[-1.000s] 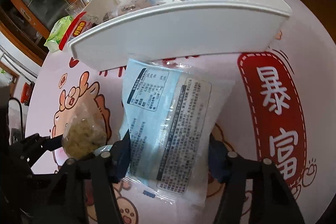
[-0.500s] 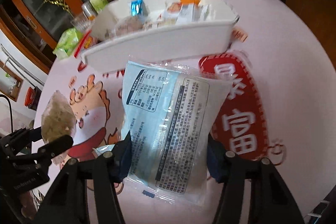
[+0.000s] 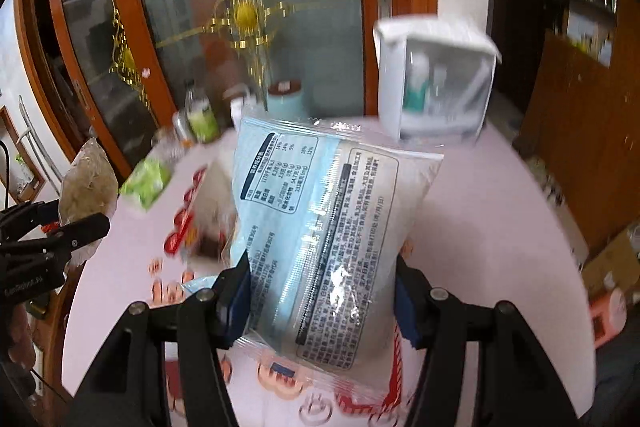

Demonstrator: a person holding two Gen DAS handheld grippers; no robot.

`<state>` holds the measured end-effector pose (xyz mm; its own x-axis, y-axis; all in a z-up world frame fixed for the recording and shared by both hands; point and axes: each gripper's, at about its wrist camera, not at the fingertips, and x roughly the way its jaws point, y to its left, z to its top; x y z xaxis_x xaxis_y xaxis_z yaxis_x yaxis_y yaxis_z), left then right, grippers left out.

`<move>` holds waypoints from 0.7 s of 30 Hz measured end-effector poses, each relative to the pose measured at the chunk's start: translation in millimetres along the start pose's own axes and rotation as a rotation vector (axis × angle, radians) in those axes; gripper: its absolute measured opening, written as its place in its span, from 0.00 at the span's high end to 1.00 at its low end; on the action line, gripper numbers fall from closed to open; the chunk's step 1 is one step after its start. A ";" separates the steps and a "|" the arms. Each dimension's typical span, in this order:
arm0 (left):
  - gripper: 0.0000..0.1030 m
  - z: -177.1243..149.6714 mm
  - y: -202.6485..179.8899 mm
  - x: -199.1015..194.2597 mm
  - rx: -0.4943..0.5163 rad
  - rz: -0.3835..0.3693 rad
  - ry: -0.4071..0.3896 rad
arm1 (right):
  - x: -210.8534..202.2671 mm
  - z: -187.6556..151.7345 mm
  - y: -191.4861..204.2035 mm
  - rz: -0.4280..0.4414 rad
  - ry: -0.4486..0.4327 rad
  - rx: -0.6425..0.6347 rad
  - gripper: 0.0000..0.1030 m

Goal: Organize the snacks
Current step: 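Carry both bags into the white tray and open both grippers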

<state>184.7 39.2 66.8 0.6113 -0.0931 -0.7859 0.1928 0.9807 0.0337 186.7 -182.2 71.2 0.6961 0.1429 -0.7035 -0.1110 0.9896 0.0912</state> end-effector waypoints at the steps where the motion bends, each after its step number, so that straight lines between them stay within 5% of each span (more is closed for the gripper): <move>1: 0.41 12.3 1.0 -3.0 -0.001 0.010 -0.014 | 0.7 7.1 0.6 -0.001 -0.010 -0.005 0.42; 9: 0.41 91.2 10.5 14.0 -0.020 0.035 -0.057 | 47.7 68.8 5.1 -0.019 -0.022 0.002 0.41; 17: 0.40 123.4 15.9 98.6 -0.056 0.030 0.009 | 137.5 74.9 9.2 -0.022 0.128 0.012 0.37; 20: 0.28 123.1 16.9 127.9 -0.057 0.029 0.044 | 159.1 64.0 13.5 -0.047 0.172 -0.013 0.34; 21: 0.15 122.4 16.9 134.9 -0.054 0.036 0.049 | 161.4 62.1 14.5 -0.048 0.177 -0.017 0.33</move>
<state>364.4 22.2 36.9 0.5784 -0.0503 -0.8142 0.1289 0.9912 0.0303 341.5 -143.9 2.7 0.5655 0.0891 -0.8199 -0.0933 0.9947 0.0437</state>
